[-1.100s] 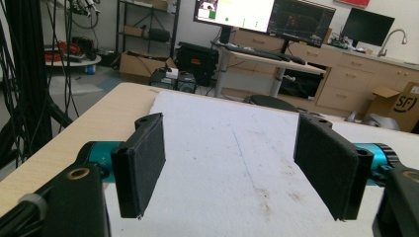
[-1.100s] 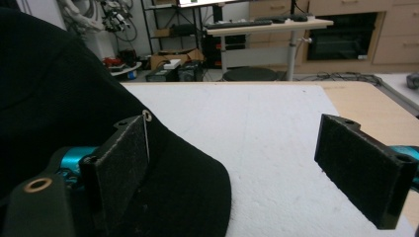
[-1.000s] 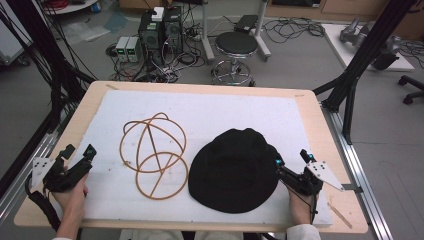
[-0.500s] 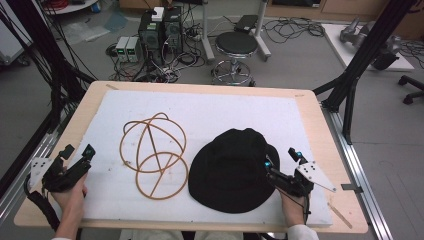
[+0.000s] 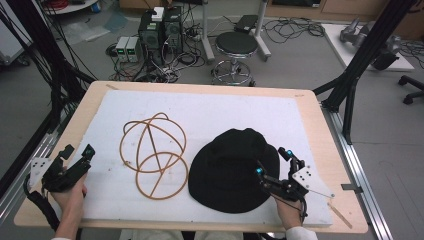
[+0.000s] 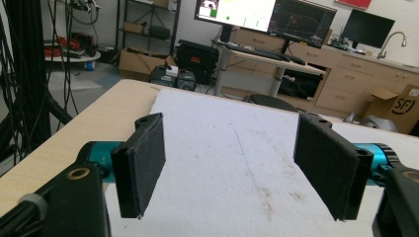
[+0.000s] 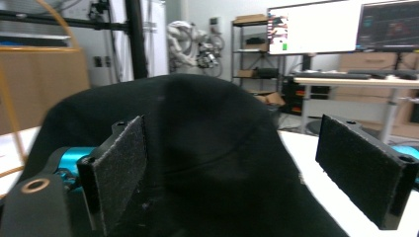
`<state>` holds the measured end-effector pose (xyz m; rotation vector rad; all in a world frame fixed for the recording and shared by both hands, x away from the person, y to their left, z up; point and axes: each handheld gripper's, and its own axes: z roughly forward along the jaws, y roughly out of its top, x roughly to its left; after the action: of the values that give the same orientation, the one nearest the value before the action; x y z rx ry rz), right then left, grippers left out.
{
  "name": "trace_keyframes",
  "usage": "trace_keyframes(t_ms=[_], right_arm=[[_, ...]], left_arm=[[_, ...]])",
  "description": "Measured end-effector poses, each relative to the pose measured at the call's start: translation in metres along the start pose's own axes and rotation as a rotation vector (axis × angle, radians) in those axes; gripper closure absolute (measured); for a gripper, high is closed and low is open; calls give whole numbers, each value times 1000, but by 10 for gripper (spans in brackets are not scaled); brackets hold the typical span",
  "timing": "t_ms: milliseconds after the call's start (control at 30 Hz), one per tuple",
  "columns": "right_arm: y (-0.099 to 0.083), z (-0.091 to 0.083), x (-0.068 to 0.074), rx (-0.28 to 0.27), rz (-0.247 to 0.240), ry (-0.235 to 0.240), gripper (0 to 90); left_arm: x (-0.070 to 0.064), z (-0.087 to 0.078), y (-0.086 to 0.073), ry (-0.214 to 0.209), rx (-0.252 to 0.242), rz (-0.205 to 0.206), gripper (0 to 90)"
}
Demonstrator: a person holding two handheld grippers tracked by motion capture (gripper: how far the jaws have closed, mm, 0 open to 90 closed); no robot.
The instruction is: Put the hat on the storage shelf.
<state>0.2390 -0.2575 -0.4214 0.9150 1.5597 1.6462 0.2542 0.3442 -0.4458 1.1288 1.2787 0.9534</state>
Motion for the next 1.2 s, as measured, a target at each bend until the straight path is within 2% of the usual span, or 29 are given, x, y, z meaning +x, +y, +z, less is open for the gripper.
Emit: trace_keyframes(t_ms=[167, 367, 400, 567, 767, 933, 967, 1000, 1100, 1133, 1200], right_arm=[[0, 4, 7, 13, -23, 46, 120], [-3, 11, 14, 65, -44, 90, 120], [-5, 13, 15, 87, -46, 100, 120], [-8, 18, 17, 132, -61, 113, 120], [-10, 20, 18, 159, -70, 114, 134], [-11, 20, 18, 194, -62, 98, 287], [-11, 20, 18, 194, -62, 98, 287], [-11, 20, 17, 199, -53, 82, 353], [-10, 19, 16, 210, -19, 92, 468], [-10, 19, 16, 217, -11, 119, 542], [-10, 20, 19, 235, -19, 147, 625]], left_arm=[[0, 0, 0, -2, 1, 1, 284], [0, 0, -1, -2, 5, 2, 283], [0, 1, -1, -2, 6, 4, 283], [-1, 1, -1, -4, 6, 5, 283], [-1, 1, -1, -6, 9, 8, 283], [-1, 1, -1, -4, 9, 8, 283], [-1, 1, -1, -5, 9, 8, 283], [-1, 1, -1, -6, 9, 9, 283], [-1, 2, -1, -6, 9, 9, 284], [-1, 2, -1, -7, 10, 9, 284], [-1, 2, -1, -6, 9, 8, 284]])
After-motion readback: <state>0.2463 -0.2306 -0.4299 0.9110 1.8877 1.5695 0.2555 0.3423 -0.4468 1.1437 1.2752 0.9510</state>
